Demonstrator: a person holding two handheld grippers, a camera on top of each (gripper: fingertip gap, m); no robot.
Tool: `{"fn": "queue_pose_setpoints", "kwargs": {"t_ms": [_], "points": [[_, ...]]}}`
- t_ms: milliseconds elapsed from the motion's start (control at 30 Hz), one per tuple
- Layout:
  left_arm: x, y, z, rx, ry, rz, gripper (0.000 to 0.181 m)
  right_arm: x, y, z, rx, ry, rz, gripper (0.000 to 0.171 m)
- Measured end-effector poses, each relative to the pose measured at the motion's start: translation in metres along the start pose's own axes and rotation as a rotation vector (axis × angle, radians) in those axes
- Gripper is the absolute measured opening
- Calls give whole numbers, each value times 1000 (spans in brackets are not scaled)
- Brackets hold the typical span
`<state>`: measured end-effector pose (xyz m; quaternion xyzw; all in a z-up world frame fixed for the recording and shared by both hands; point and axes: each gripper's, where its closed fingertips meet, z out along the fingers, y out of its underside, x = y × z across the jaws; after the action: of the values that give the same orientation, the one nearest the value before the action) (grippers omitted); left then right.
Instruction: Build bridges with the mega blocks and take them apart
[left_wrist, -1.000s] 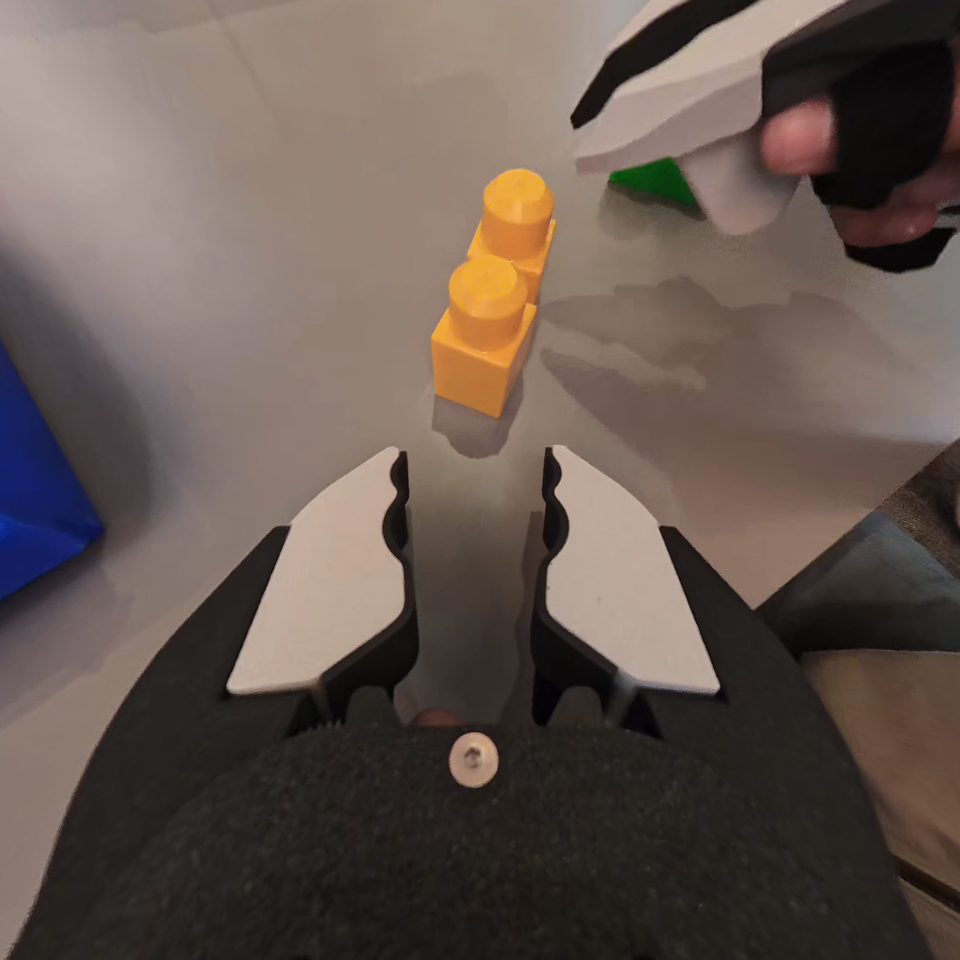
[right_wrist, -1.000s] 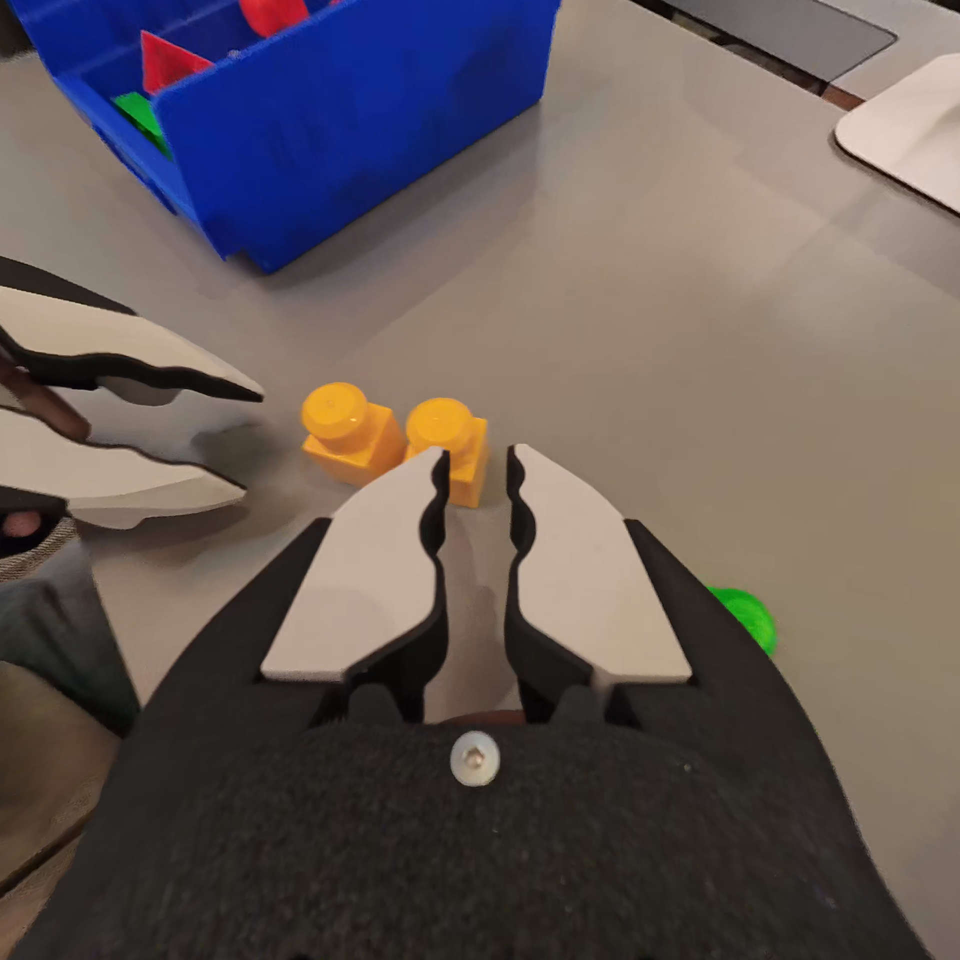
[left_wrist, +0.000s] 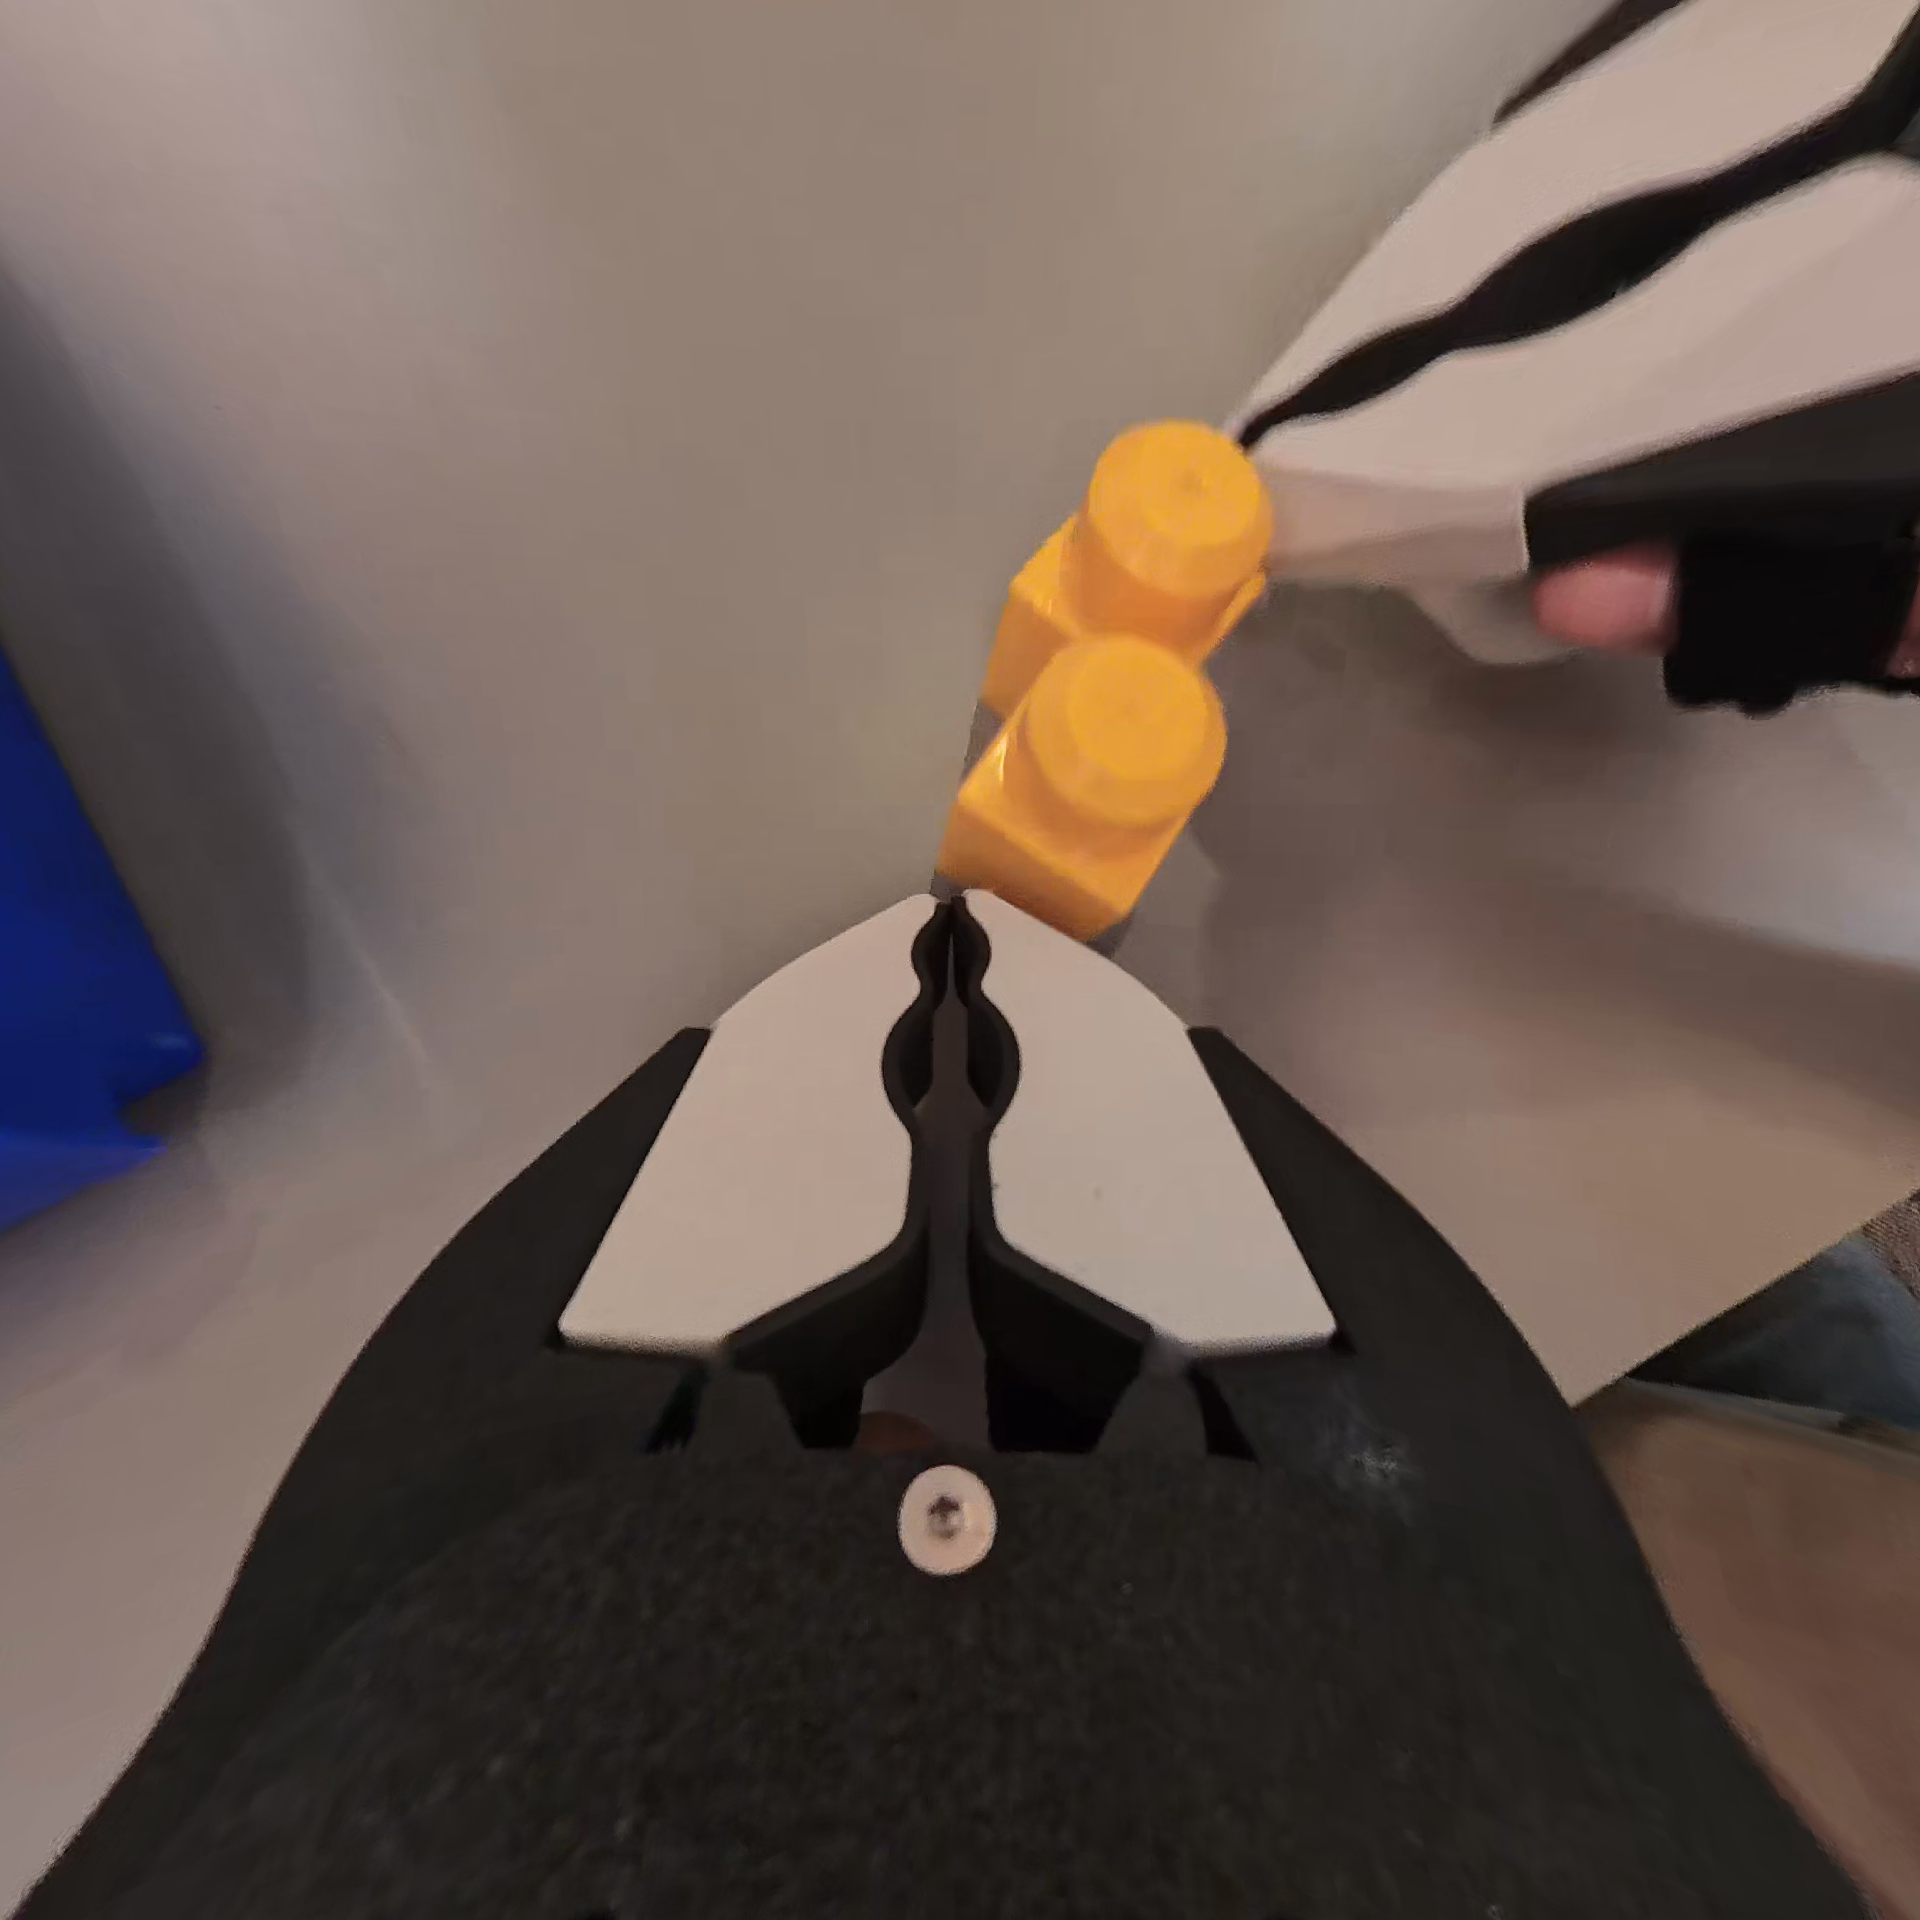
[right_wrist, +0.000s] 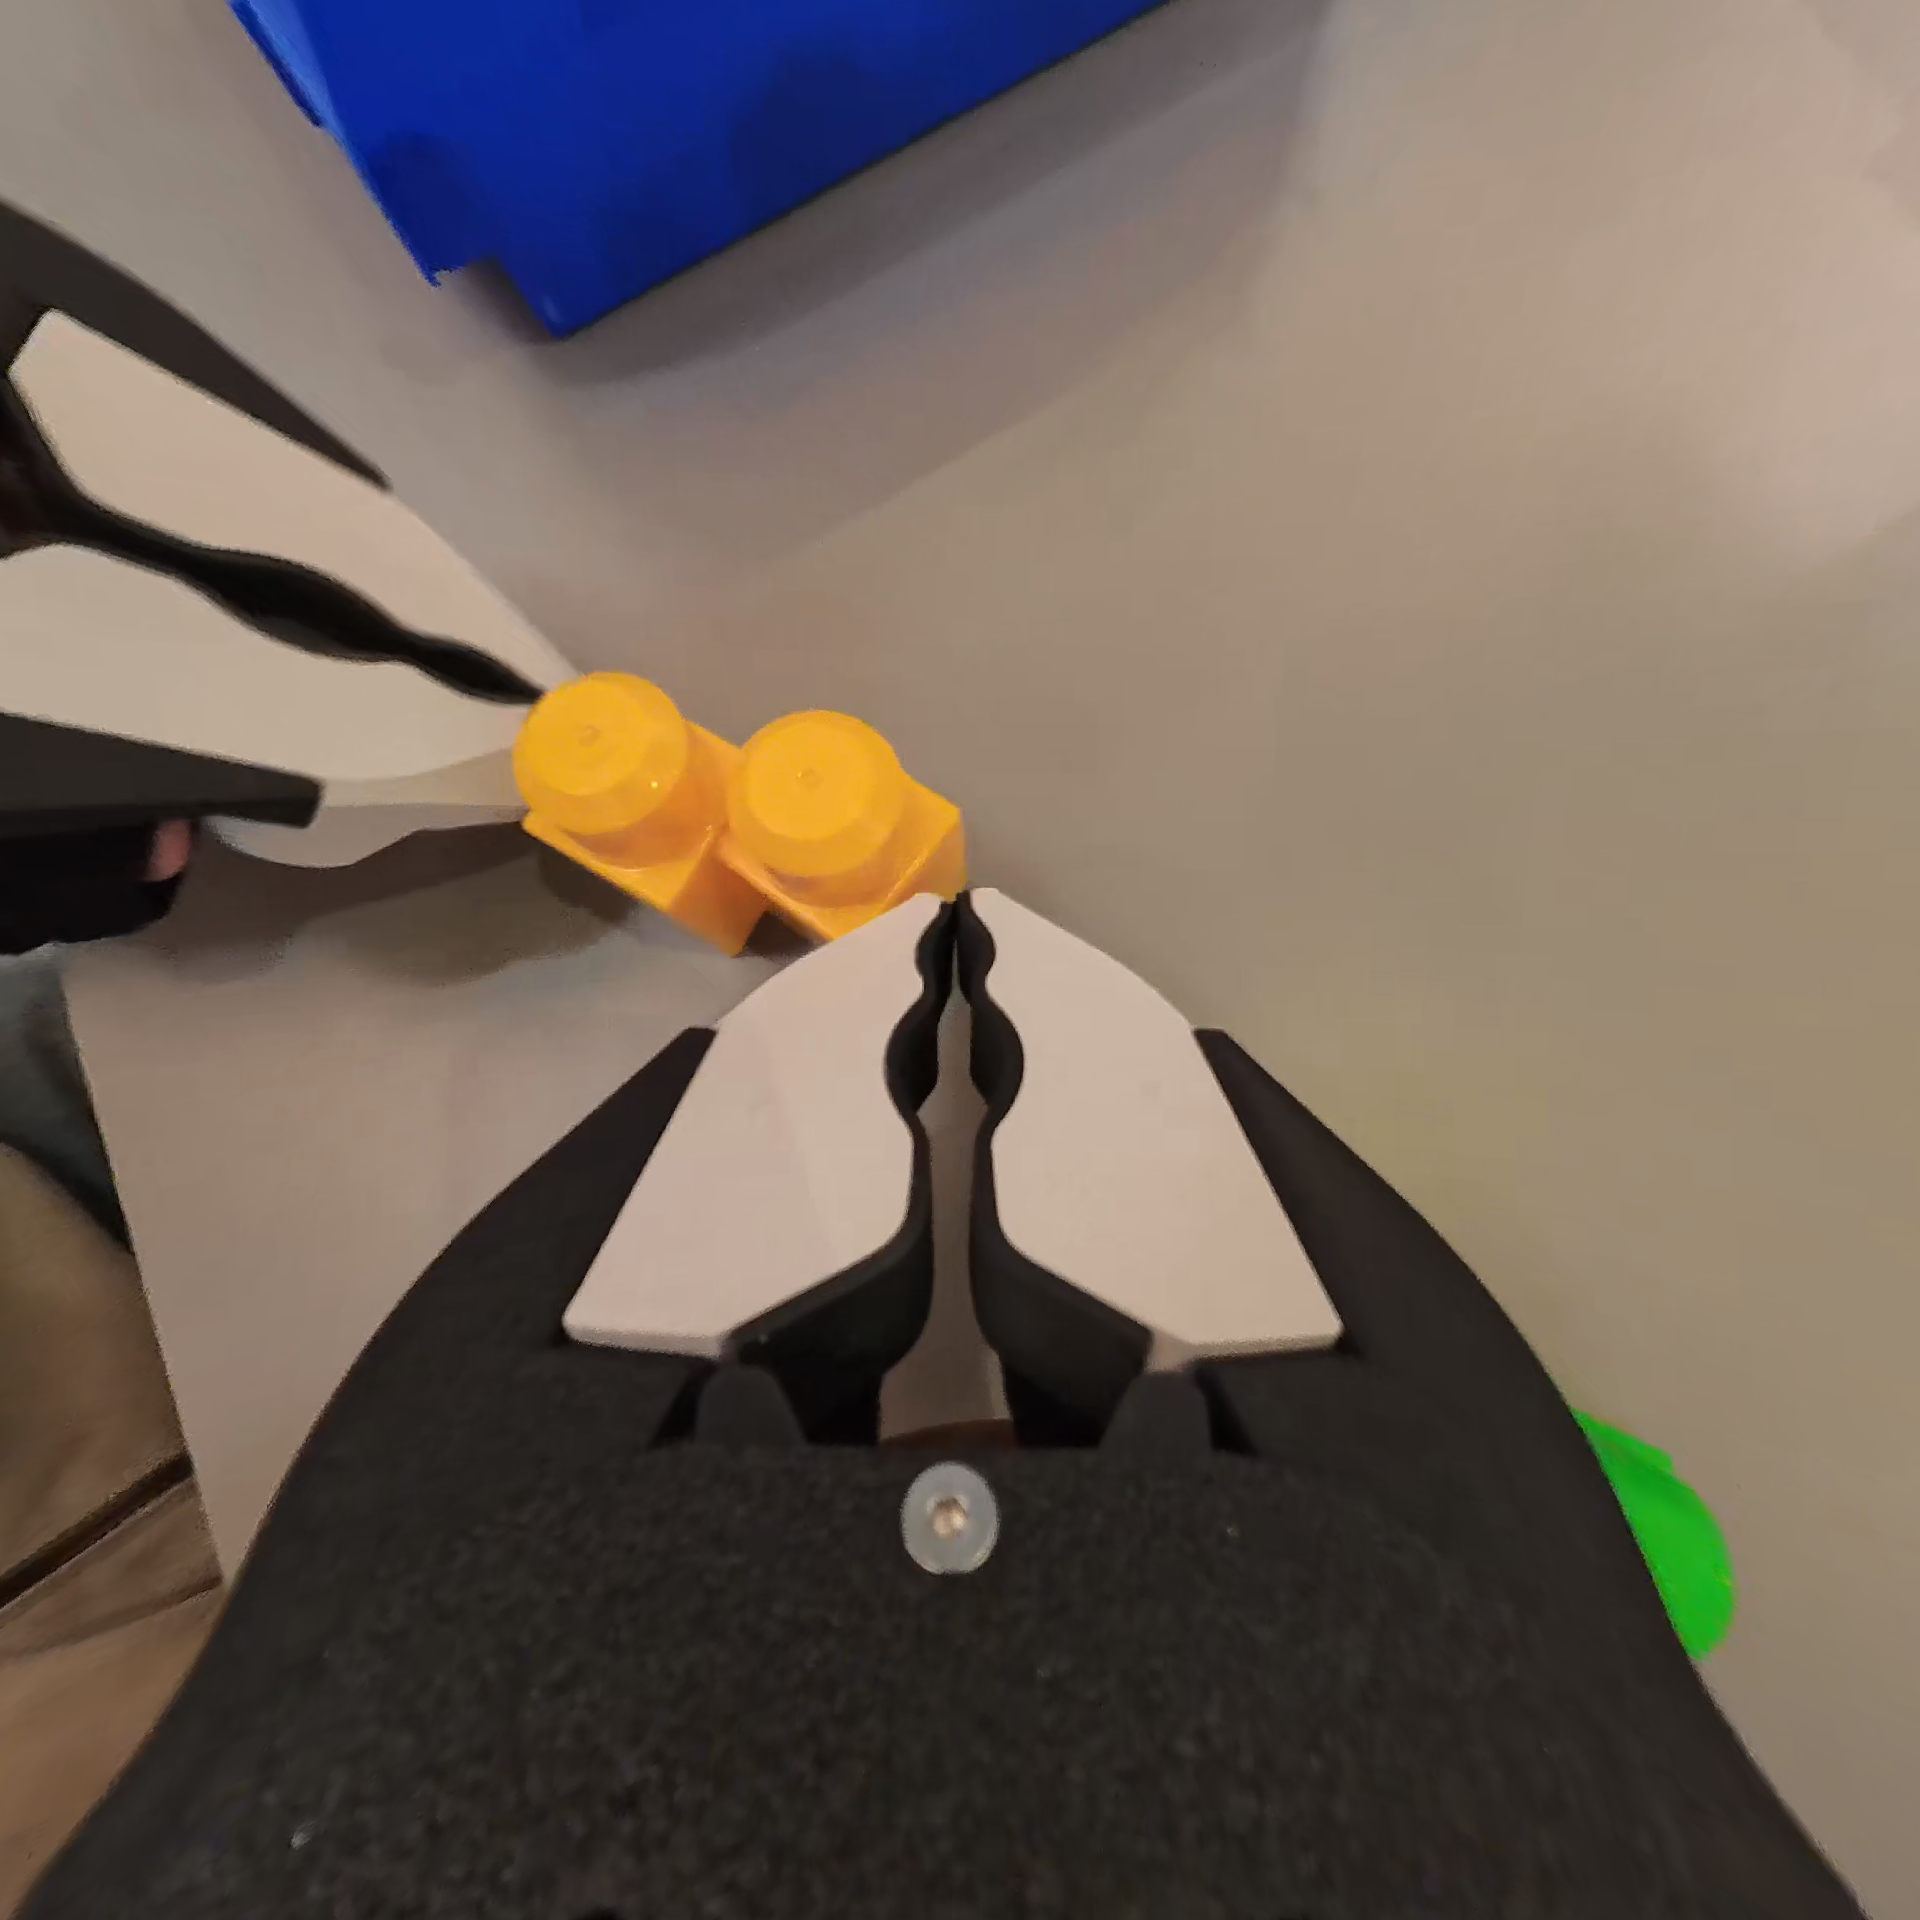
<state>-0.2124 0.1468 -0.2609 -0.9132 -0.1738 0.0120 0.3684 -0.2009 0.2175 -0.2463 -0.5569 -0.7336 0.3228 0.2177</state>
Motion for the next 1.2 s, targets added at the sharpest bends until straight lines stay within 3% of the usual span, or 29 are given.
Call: {"fn": "queue_pose_setpoints", "kwargs": {"t_ms": [333,433,633,933,1200], "points": [[-22,-5,5,-23,-50,39,3,-21,7,-5,-19,-32,-31,0],[-25,0,-3,-18,-57,41,7,-1,5,-13,-14,52,-33,0],[10,14,-19,23,47,-14,0,13,-9,3,-10,-9,27,0],[-10,9,0,-47,-45,23,0,-5,-8,10,-18,-119,46,0],[-11,15,-13,-19,-32,28,0,7,-7,-14,27,41,-15,0]]}}
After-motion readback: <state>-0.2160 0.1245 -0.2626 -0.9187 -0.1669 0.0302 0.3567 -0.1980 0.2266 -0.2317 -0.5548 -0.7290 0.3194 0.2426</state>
